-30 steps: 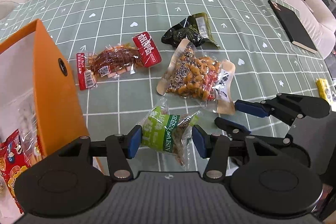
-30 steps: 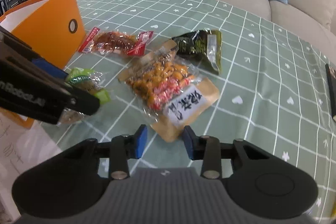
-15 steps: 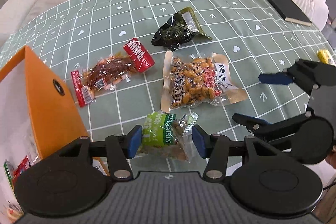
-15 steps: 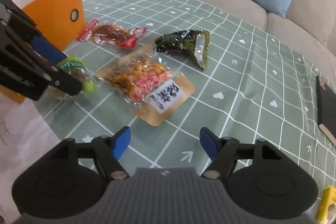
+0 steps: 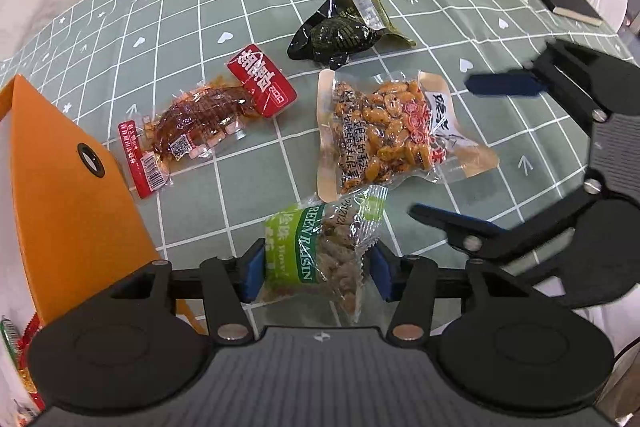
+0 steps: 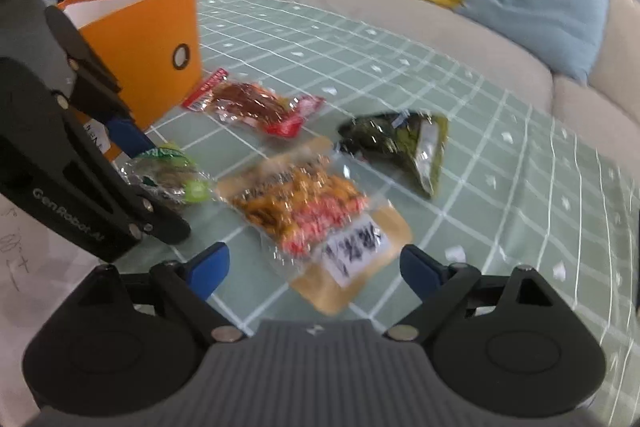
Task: Organize snacks
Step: 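Grasp the green raisin bag with the left tool while the right tool grasps the peanut packet, then lift the raisin bag with the left tool while the right tool carries the peanut packet to the box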
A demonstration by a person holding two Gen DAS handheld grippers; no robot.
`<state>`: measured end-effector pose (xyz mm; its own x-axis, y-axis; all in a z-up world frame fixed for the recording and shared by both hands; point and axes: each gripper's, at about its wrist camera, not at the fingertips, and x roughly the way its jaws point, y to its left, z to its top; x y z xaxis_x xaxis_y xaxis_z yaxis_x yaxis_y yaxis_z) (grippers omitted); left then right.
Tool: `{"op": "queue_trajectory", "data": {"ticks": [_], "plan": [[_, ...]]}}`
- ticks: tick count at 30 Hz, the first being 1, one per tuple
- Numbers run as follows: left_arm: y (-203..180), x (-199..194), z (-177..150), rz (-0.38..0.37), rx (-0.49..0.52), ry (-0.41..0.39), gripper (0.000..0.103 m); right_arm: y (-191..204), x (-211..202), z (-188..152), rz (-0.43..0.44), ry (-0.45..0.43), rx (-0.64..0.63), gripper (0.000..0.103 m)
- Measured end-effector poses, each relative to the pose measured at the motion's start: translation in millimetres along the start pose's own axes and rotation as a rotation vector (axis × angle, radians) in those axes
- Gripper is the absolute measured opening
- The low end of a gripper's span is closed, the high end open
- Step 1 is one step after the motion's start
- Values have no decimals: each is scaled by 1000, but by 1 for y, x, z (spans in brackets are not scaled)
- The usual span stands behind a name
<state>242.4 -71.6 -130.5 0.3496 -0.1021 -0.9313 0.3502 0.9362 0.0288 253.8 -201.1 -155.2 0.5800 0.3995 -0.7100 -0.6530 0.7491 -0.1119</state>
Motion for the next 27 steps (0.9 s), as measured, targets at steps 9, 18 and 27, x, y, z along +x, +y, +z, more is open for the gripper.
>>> {"op": "queue_trajectory", "data": {"ticks": [9,18,27], "plan": [[6,-13,-2,-54,-91,-31,55,2,19,12,4,-53,-112,96],[7,-13,-4,-44,-109,-28,55,-6,36,13,71,-32,-31,92],[4,-23,-8,-55,-152,-61,54,-1,24,14,34,59,52,74]]}}
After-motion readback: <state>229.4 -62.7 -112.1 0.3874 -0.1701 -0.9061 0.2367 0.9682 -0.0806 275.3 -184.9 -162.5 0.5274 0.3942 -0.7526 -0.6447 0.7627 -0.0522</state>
